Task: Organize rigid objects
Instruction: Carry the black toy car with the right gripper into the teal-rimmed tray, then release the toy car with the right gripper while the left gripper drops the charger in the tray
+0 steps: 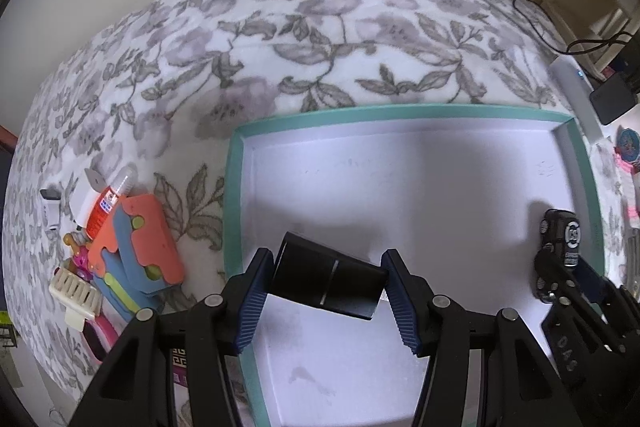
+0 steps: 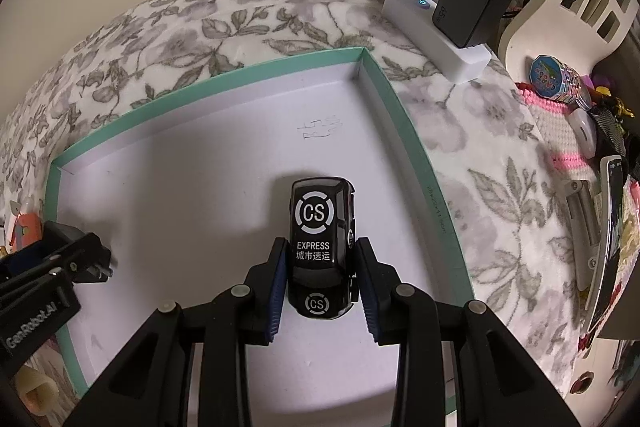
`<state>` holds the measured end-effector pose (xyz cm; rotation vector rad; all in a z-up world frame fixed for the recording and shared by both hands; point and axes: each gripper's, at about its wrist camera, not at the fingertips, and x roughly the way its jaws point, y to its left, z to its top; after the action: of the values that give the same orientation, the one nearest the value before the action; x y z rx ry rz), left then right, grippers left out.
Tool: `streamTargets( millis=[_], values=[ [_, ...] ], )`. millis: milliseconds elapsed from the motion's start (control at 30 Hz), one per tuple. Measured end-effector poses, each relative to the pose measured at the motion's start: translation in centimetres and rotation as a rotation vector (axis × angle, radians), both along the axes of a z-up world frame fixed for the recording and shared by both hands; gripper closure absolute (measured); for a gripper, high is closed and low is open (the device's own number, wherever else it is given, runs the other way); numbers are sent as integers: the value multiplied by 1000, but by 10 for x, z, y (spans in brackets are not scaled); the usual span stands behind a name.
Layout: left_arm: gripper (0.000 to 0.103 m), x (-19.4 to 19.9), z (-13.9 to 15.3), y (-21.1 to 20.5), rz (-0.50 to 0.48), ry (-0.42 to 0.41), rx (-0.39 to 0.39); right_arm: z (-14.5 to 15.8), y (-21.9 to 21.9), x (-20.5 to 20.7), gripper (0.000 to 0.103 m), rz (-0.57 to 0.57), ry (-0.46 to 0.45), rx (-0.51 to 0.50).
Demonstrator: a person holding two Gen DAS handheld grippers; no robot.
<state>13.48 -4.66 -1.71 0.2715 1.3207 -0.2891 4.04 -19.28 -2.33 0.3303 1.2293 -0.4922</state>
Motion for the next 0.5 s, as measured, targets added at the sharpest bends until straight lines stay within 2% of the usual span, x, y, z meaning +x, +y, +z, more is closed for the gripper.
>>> streamTargets(
  millis=[133,200,300,433,500],
  values=[
    [40,0,1,1,2,-2,-4,3,2,3,68,20,4,-18],
    [28,0,5,1,4,-8,-12,12,5,4,67,36,-8,-39],
    [27,2,14,3,12,-16,-35,24,11,5,59,62,-28,-65],
    [23,2,28,7,23,-47,-42,38,13,6,57,66,-60,-62],
    [12,4,36,11,35,-71,-47,45,14,4,53,69,-71,-77]
  ],
)
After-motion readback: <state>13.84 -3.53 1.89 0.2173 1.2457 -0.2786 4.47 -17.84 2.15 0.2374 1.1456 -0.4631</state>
